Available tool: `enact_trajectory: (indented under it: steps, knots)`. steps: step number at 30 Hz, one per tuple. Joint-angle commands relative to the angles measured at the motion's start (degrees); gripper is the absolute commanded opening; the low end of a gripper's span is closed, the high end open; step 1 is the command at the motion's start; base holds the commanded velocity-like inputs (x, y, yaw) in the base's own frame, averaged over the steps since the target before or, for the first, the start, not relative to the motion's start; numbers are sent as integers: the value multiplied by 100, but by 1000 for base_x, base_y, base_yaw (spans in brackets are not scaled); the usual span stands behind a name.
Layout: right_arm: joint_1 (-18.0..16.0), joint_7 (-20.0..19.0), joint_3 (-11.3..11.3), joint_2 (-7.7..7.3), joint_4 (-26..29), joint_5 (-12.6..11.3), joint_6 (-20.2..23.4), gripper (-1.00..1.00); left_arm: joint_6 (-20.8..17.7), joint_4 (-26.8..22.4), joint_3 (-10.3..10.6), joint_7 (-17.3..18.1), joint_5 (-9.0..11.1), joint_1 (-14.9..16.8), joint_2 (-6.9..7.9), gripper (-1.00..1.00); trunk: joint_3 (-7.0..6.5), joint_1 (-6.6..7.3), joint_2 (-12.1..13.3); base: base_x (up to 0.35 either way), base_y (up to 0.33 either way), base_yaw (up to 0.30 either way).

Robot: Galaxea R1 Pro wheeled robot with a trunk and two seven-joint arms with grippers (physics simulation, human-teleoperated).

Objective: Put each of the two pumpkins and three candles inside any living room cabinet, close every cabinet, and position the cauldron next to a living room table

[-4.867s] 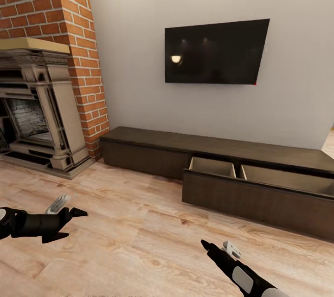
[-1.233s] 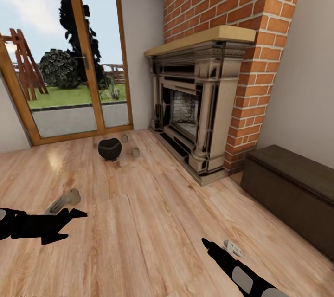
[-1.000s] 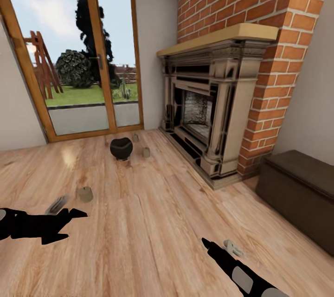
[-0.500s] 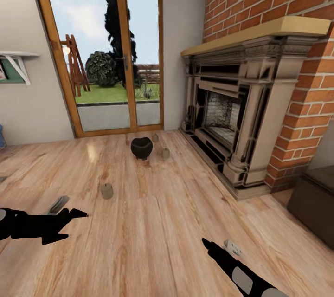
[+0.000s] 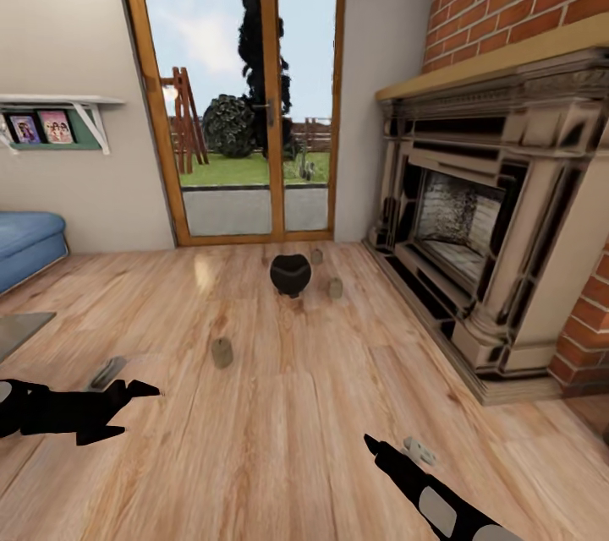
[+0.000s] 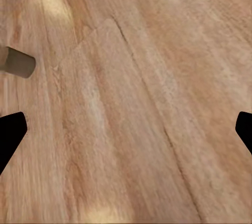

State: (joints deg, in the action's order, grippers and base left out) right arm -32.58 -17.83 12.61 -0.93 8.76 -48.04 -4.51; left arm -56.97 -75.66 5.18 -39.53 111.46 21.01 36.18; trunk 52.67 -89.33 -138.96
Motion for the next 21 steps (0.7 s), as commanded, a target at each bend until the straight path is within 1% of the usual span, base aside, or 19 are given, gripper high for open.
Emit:
enact_trajectory:
  steps: [1,10,15,18,20,21]
  knots:
    - [-3,-19,48,-4,-6,-56,-24,100,5,-1,10,-57,60,6,3,100,6,-2,-2,285,-2,288]
    - [-3,-19,48,-4,-12,-57,-24,100,6,-1,10,-63,57,6,3,100,6,-2,-2,283,-13,288]
    - [-3,-19,48,-5,1,-58,-36,100,8,5,9,-63,52,7,11,100,6,-2,-2,243,-162,288]
    - [-3,-25,50,-7,12,-45,-181,100,7,7,8,-63,51,5,11,100,6,-2,-2,232,-193,268]
    - [-3,-27,54,-7,11,0,-262,100,5,8,9,-63,51,5,11,100,6,-2,-2,231,-196,121]
    - [-3,-27,54,-5,11,79,-290,100,3,8,9,-63,51,5,12,100,6,-2,-2,230,-197,48]
